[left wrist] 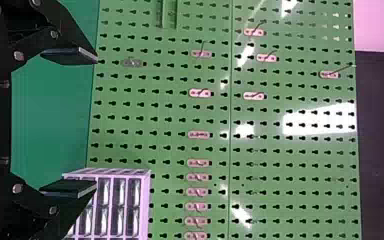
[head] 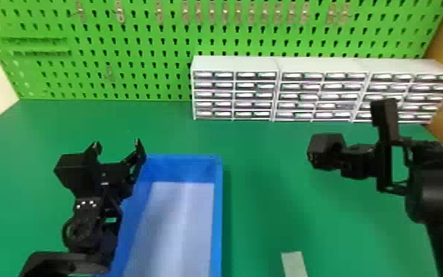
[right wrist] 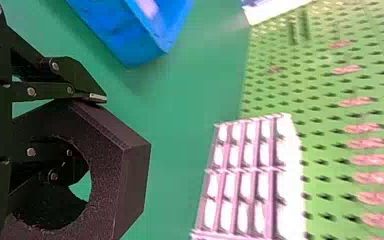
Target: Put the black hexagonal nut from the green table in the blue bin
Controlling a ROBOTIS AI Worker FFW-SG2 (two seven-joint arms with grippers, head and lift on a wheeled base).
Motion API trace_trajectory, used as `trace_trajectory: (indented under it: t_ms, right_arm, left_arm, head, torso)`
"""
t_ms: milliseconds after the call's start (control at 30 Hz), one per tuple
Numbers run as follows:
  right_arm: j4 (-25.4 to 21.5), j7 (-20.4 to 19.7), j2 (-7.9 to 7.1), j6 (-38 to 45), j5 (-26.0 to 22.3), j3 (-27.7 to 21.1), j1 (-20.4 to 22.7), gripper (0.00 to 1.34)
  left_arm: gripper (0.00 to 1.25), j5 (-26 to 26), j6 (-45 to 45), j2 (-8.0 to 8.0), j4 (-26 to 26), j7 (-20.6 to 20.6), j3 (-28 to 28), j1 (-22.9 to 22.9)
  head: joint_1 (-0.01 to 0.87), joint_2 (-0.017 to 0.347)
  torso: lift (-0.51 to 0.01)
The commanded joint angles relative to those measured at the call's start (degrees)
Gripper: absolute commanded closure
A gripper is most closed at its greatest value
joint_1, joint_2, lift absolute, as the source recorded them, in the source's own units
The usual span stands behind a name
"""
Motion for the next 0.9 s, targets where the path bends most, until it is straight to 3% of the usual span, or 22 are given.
trace_trajectory:
  t_ms: [0, 233, 533, 867]
  right_arm:
    - [-3.4, -4.0, 0.25, -2.5, -4.0, 0.0, 1.6, 1.19]
    - [-5.9, -12.8, 0.69, -6.1, -9.1, 0.0, 4.1, 1.19]
    - [-6.7, -19.8, 1.22, -12.4, -13.0, 0.0, 7.0, 1.19]
    - [-6.7, -21.6, 1.22, -13.9, -15.2, 1.7, 8.4, 1.19]
  left_arm:
    - [0.37, 0.1, -0.7, 0.00, 0.5, 0.5, -0.4, -0.1]
    - [0.37, 0.4, -1.4, 0.00, 0.9, 1.1, -0.8, -0.2]
    - [0.37, 0.5, -1.5, 0.00, 1.0, 1.2, -0.8, -0.2]
    - [0.37, 0.6, -2.1, 0.00, 1.2, 1.7, -0.9, -0.2]
  head:
    - [0.657, 0.057]
    - [0.657, 0.057]
    - [0.657, 0.057]
    - [0.657, 0.057]
  torso:
    - [-0.095]
    - [-0.095]
    - [-0.095]
    - [-0.095]
